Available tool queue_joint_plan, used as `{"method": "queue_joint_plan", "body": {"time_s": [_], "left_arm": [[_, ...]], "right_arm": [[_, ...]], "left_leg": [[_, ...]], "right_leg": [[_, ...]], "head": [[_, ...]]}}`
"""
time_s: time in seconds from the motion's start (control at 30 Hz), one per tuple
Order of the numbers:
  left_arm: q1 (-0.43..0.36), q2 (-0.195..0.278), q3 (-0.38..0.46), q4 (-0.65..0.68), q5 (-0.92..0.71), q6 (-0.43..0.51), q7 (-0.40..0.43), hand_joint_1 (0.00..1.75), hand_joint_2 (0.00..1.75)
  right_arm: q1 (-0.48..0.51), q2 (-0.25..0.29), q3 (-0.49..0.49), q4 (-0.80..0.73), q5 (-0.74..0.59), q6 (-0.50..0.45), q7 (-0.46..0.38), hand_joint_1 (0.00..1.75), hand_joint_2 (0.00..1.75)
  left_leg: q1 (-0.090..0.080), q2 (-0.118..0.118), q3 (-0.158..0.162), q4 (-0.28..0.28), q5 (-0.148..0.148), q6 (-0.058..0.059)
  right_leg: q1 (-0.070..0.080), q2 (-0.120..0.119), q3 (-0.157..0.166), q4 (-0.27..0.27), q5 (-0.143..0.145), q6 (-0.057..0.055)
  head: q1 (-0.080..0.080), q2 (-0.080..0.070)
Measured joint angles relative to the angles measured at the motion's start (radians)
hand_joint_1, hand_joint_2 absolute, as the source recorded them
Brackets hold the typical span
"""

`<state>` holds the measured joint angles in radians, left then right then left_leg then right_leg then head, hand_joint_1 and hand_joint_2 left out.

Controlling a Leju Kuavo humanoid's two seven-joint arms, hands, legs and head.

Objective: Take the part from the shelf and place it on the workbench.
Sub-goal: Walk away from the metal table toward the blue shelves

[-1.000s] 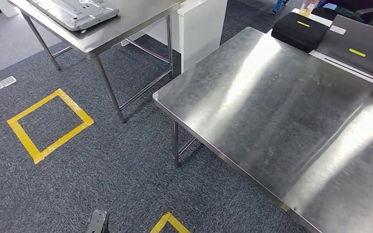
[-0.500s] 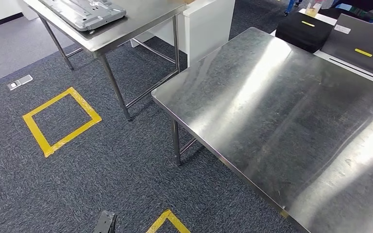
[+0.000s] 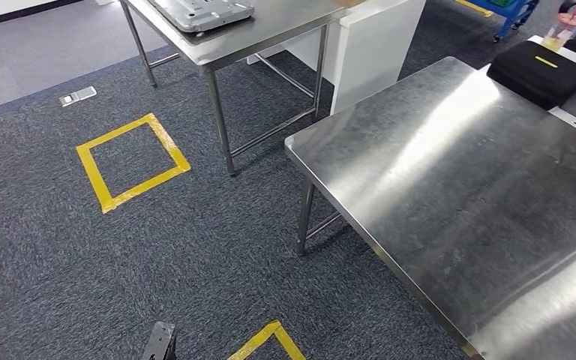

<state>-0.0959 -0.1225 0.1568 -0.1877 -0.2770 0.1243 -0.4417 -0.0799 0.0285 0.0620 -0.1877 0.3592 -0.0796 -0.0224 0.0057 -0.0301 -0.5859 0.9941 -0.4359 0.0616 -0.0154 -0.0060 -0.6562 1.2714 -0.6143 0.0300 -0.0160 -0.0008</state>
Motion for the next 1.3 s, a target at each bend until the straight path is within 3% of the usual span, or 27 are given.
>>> {"method": "queue_joint_plan", "body": {"time_s": [0.03,0.1,0.13,0.2,0.27,0.3,0.37,0.43,0.5,0.53,0.57,0.63,0.7,0.73,0.8,0.83,0.87,0.93,1.0,1.03,1.07,1.1,1.17,1.23,1.3], "left_arm": [[0.001,0.0,0.0,0.0,0.0,0.0,0.0,0.0,0.0],[0.001,0.0,0.002,0.0,0.0,0.001,0.0,0.0,0.0],[0.001,0.0,0.002,0.0,0.0,0.001,0.0,0.0,0.0],[0.001,0.0,0.003,0.0,0.0,0.001,0.0,0.0,0.0],[0.002,-0.001,0.004,0.0,-0.002,0.001,0.001,0.0,0.0],[0.003,0.0,0.003,0.0,-0.003,0.001,0.001,0.0,0.0],[0.003,0.0,0.003,0.0,-0.005,0.001,0.003,0.0,0.0],[0.0,0.0,0.003,0.0,-0.005,0.0,0.003,0.0,0.0],[0.001,0.0,0.003,0.0,-0.006,0.0,0.004,0.0,0.0],[0.002,0.0,0.003,0.0,-0.006,0.0,0.005,0.0,0.0],[0.002,0.0,0.003,0.0,-0.006,0.001,0.005,0.0,0.0],[0.001,0.0,0.004,0.0,-0.006,0.001,0.006,0.0,0.0],[-0.003,0.0,0.004,0.0,-0.006,0.002,0.007,0.0,0.0],[-0.004,0.0,0.004,0.0,-0.006,0.002,0.008,0.0,0.0],[-0.004,0.0,0.004,0.0,-0.007,0.002,0.01,0.0,0.0],[-0.003,0.0,0.004,0.0,-0.007,-0.002,0.011,0.0,0.0],[-0.003,0.0,0.004,0.0,-0.007,-0.009,0.016,0.0,0.0],[-0.005,-0.001,0.005,0.0,-0.009,-0.035,0.045,0.0,0.0],[-0.005,-0.001,0.005,0.0,-0.018,-0.067,0.11,0.0,0.0],[-0.004,0.0,0.005,0.0,-0.023,-0.081,0.148,0.0,0.0],[-0.001,0.001,0.005,0.0,-0.029,-0.091,0.182,0.0,0.0],[0.001,0.002,0.005,0.001,-0.035,-0.099,0.211,0.0,0.0],[0.002,0.003,0.004,0.001,-0.046,-0.105,0.246,0.0,0.0],[0.003,0.004,0.003,0.001,-0.051,-0.112,0.26,0.0,0.0],[0.007,0.006,0.003,0.001,-0.053,-0.121,0.261,0.0,0.0]], "right_arm": [[0.002,0.0,0.001,0.001,0.001,-0.001,0.001,0.0,0.0],[0.005,0.0,0.001,0.001,0.002,-0.004,0.001,0.0,0.0],[0.005,0.0,0.002,0.001,0.002,-0.005,0.0,0.0,0.0],[0.004,0.001,0.002,0.002,0.002,-0.006,-0.002,0.0,0.0],[0.001,0.002,0.002,0.002,0.003,-0.005,-0.004,0.0,0.0],[0.0,0.003,0.002,0.002,0.004,-0.003,-0.005,0.0,0.0],[-0.001,0.004,0.003,0.002,0.007,-0.001,-0.007,0.0,0.0],[0.001,0.004,0.003,0.002,0.008,0.003,-0.008,0.0,0.0],[0.003,0.004,0.004,0.003,0.01,0.006,-0.008,0.0,0.0],[0.002,0.005,0.005,0.003,0.011,0.006,-0.008,0.0,0.0],[0.001,0.005,0.006,0.003,0.012,0.007,-0.007,0.0,0.0],[-0.001,0.007,0.01,0.003,0.015,0.008,-0.005,0.0,0.0],[-0.002,0.008,0.011,0.003,0.017,0.008,-0.003,0.0,0.0],[-0.002,0.009,0.011,0.003,0.018,0.008,-0.003,0.0,0.0],[-0.003,0.009,0.012,0.003,0.02,0.008,-0.002,0.0,0.0],[-0.005,0.01,0.012,0.003,0.021,0.008,-0.003,0.0,0.0],[-0.006,0.01,0.012,0.003,0.024,0.008,-0.003,0.0,0.0],[-0.005,0.011,0.013,0.003,0.028,0.01,-0.003,0.0,0.0],[-0.002,0.011,0.013,0.004,0.034,0.012,-0.003,0.0,0.0],[-0.001,0.011,0.013,0.005,0.038,0.014,-0.003,0.0,0.0],[-0.001,0.01,0.014,0.005,0.041,0.016,-0.002,0.0,0.0],[-0.002,0.01,0.014,0.006,0.044,0.018,-0.002,0.0,0.0],[-0.005,0.009,0.015,0.006,0.047,0.021,-0.002,0.0,0.0],[-0.009,0.009,0.016,0.006,0.049,0.024,-0.002,0.0,0.0],[-0.013,0.01,0.016,0.006,0.05,0.026,-0.004,0.0,0.0]], "left_leg": [[0.0,-0.015,-0.001,0.001,0.001,-0.001],[-0.001,-0.042,-0.002,0.006,0.002,-0.004],[-0.002,-0.053,-0.002,0.009,0.001,-0.007],[-0.005,-0.069,-0.006,0.014,0.0,-0.016],[-0.005,-0.08,-0.009,0.013,0.003,-0.026],[-0.005,-0.073,-0.013,0.018,0.0,-0.031],[-0.004,-0.032,-0.038,0.066,-0.033,-0.04],[0.0,0.011,-0.096,0.189,-0.1,-0.05],[0.006,0.023,-0.151,0.298,-0.138,-0.057],[0.01,0.027,-0.154,0.303,-0.129,-0.06],[0.013,0.033,-0.136,0.267,-0.103,-0.062],[0.014,0.072,-0.061,0.13,-0.044,-0.061],[0.009,0.102,-0.014,0.04,-0.019,-0.053],[0.004,0.102,-0.01,0.029,-0.02,-0.047],[-0.001,0.076,-0.012,0.025,-0.017,-0.033],[-0.002,0.063,-0.011,0.02,-0.013,-0.025],[-0.001,0.052,-0.009,0.016,-0.008,-0.017],[0.001,0.027,-0.01,0.011,-0.002,-0.006],[-0.001,-0.004,-0.012,0.011,0.0,-0.002],[-0.003,-0.02,-0.013,0.012,0.0,-0.002],[-0.003,-0.036,-0.013,0.012,0.001,-0.002],[-0.003,-0.051,-0.012,0.013,0.001,-0.003],[-0.006,-0.078,-0.013,0.017,0.001,-0.008],[-0.008,-0.099,-0.017,0.02,0.0,-0.018],[-0.005,-0.117,-0.022,0.02,0.001,-0.031]], "right_leg": [[0.0,0.003,0.006,-0.012,0.012,0.008],[-0.003,0.019,0.07,-0.142,0.068,0.024],[-0.002,0.033,0.102,-0.209,0.093,0.026],[0.001,0.049,0.131,-0.276,0.113,0.016],[0.004,0.037,0.134,-0.277,0.117,-0.001],[0.002,0.029,0.137,-0.278,0.12,-0.008],[-0.004,0.011,0.14,-0.282,0.126,-0.024],[-0.002,-0.01,0.139,-0.282,0.126,-0.034],[-0.001,-0.036,0.137,-0.282,0.125,-0.035],[0.0,-0.047,0.137,-0.282,0.124,-0.035],[-0.001,-0.059,0.138,-0.282,0.123,-0.034],[0.002,-0.079,0.141,-0.281,0.119,-0.029],[0.01,-0.099,0.144,-0.281,0.112,-0.018],[0.014,-0.109,0.146,-0.281,0.109,-0.012],[0.016,-0.127,0.15,-0.282,0.105,0.001],[0.014,-0.117,0.148,-0.272,0.097,0.006],[0.011,-0.093,0.136,-0.244,0.079,0.007],[0.006,-0.029,0.081,-0.127,0.022,0.0],[0.006,-0.003,0.02,-0.006,-0.019,-0.002],[0.006,0.001,0.007,0.012,-0.018,0.002],[0.006,0.005,0.016,-0.012,0.001,0.009],[0.004,0.013,0.041,-0.071,0.031,0.016],[0.0,0.057,0.097,-0.207,0.088,0.022],[0.0,0.082,0.118,-0.267,0.11,0.009],[0.0,0.06,0.126,-0.273,0.115,-0.01]], "head": [[0.0,0.0],[0.0,0.0],[0.001,0.0],[0.0,0.0],[-0.002,0.0],[-0.002,0.0],[-0.006,0.0],[-0.009,0.0],[-0.01,0.0],[-0.01,0.0],[-0.01,0.0],[-0.01,0.0],[-0.008,0.0],[-0.006,0.0],[-0.004,0.0],[-0.004,0.0],[-0.003,0.0],[0.0,0.0],[0.002,0.0],[0.002,0.0],[0.002,0.0],[0.002,0.0],[0.002,0.0],[0.001,0.0],[0.0,0.0]]}}
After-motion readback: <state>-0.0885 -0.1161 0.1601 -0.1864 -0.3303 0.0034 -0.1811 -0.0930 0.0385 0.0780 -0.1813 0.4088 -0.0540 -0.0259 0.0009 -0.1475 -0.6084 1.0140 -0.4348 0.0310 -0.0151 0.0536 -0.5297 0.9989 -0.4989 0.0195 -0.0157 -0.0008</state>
